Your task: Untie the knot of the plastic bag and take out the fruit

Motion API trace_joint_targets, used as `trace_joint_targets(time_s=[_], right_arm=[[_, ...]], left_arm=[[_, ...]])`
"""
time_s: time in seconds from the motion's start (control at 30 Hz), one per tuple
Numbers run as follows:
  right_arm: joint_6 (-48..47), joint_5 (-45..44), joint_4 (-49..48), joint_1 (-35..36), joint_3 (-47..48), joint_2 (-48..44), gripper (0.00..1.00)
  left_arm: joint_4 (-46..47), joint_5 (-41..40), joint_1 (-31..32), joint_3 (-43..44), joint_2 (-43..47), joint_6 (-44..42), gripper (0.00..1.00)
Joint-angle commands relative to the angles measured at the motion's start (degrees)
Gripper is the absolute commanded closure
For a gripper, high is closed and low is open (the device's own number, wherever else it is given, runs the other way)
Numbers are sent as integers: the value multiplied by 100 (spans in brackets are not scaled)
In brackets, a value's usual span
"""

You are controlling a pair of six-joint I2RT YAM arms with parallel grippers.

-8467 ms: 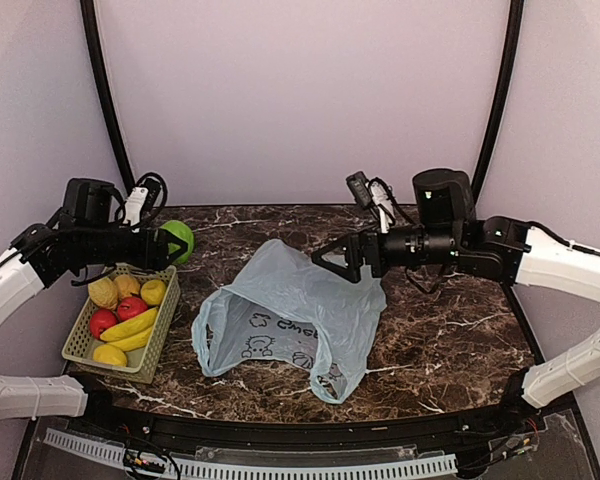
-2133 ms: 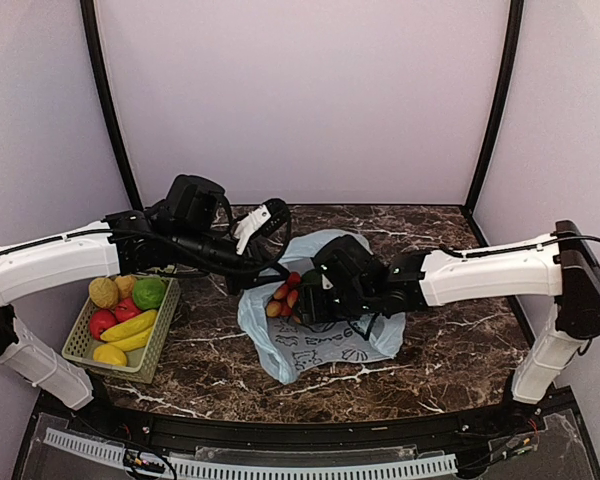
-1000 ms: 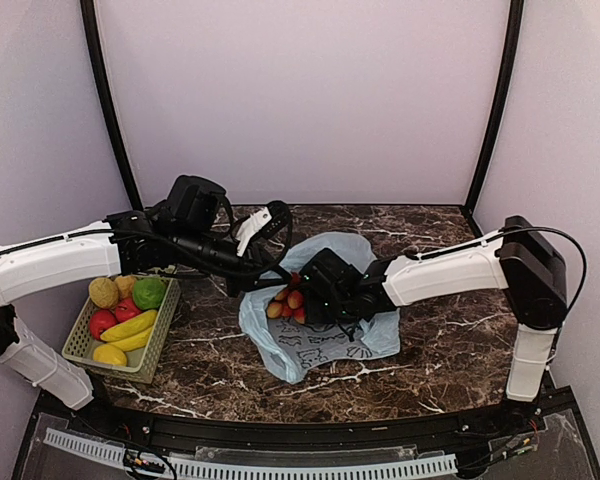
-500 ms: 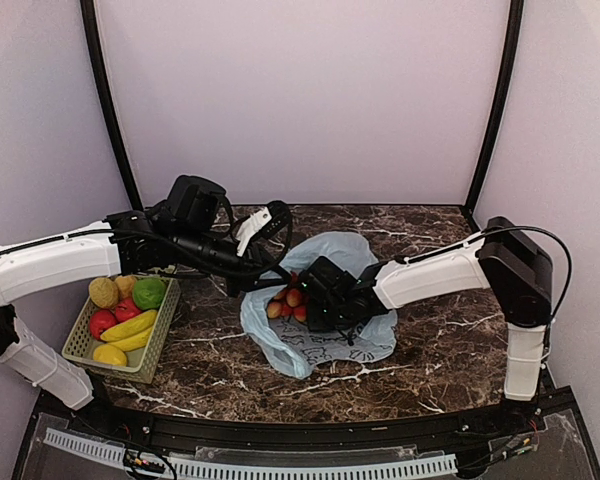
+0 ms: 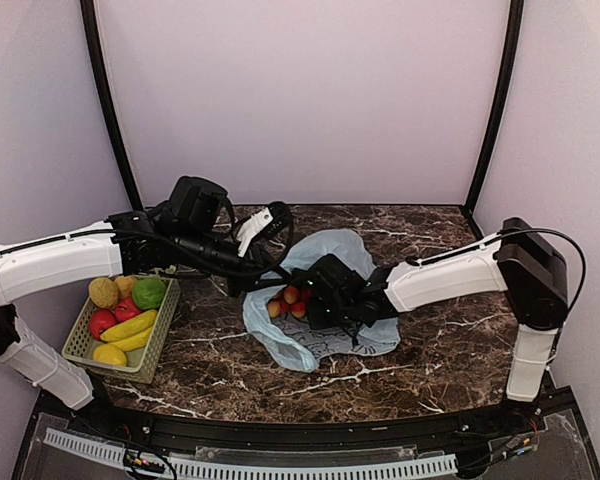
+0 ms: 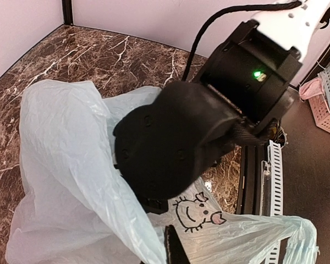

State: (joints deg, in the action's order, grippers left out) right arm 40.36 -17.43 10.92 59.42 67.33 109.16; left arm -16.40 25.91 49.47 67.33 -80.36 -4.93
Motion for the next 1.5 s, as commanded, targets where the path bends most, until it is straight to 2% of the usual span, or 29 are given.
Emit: trace_joint_targets(time_s=[0.0,0.33,0.47,0.6,0.83,1.03,1.3,1.47], right_arm=[[-433,-325,-361,364,-91,-569,91],[-587,-598,-507,888,-487,-1619,94],[-647,-823,-520,1028,-624,-2012,94],[-731,-995,-574,1110,-719,-2372,94],[-1108,-939,-951,1247,-930,-2784,93],[-775,-1186,-461,1202,-748,-2317,80],[-436,-298,-62,668,-154,-1219,72],[-187,-153,323,395,236,-528,65]], left_arm=[[-103,-254,18,-40,12,-40,99],[-297,-1138,-22,15,-7,-60,99],[-339,-1449,-240,30,-38,115,99],[-319,-1222,-586,48,-78,371,99],[-299,-1219,-632,42,-64,408,99],[-188,-976,-634,-17,14,340,99],[-153,-547,-632,-6,-35,317,99],[-156,-458,-636,6,-42,306,99]])
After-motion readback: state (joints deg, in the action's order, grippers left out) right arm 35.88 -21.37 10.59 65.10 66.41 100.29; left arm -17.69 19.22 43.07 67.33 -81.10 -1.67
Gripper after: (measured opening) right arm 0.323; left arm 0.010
